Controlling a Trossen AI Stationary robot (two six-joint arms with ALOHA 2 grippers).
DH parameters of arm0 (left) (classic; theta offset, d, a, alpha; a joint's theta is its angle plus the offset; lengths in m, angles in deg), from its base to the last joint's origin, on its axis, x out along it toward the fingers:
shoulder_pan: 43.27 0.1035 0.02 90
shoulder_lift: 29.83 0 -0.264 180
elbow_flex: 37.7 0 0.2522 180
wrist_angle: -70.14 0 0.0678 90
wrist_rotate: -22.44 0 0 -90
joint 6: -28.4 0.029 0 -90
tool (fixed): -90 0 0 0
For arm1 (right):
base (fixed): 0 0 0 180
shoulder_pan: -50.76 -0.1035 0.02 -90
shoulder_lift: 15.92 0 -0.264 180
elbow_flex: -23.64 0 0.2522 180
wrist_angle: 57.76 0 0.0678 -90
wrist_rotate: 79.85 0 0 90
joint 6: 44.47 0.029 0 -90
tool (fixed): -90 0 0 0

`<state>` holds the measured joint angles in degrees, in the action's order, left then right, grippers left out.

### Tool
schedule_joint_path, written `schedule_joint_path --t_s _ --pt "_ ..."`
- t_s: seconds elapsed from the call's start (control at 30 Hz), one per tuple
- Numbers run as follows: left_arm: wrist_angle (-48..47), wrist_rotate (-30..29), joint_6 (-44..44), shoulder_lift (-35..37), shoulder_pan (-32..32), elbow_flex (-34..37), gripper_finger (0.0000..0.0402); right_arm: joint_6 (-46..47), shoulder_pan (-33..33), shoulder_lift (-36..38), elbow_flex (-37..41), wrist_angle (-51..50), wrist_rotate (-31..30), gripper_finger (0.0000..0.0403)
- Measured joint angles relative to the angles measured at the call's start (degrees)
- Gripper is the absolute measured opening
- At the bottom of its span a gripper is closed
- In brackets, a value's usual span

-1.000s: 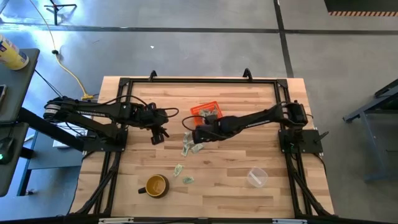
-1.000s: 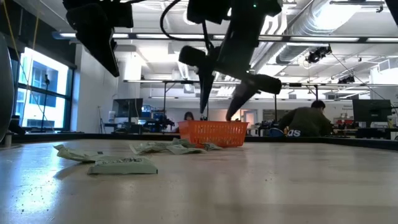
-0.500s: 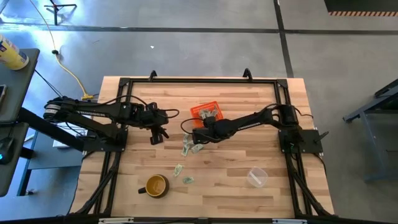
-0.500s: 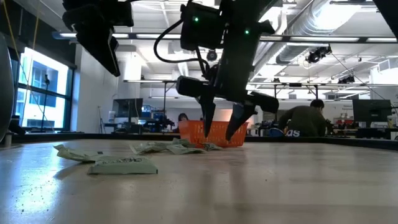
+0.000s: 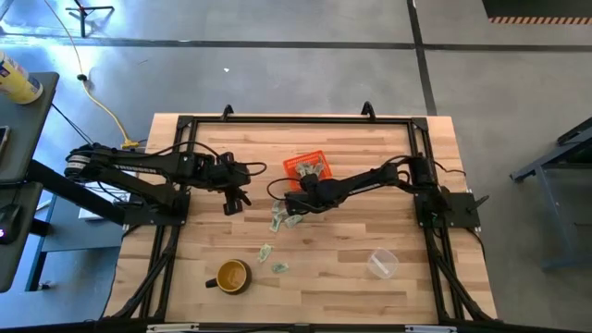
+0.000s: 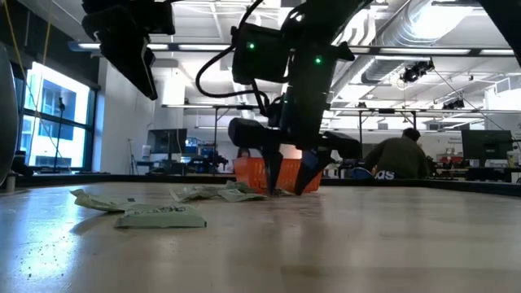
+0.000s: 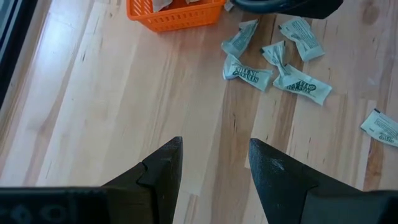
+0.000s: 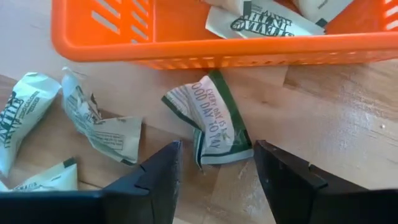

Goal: Pick and place items into bin
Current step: Put the green stevia packet into the orange bin

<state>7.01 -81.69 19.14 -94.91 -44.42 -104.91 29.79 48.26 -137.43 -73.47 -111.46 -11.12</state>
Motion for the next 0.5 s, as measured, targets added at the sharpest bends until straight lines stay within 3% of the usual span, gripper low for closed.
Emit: schedule_joint_path --t_s 0.2,0.5 --pt "0.0 0.1 0.0 0.0 0.0 0.0 0.0217 -1.2 1.2 -0.2 -0.1 -4.2 -0.8 0.0151" --pt "0.0 0.4 0.0 0.0 0.0 0.0 0.0217 -6.8 2.5 -0.3 -0.1 -4.2 -0.4 0.0025"
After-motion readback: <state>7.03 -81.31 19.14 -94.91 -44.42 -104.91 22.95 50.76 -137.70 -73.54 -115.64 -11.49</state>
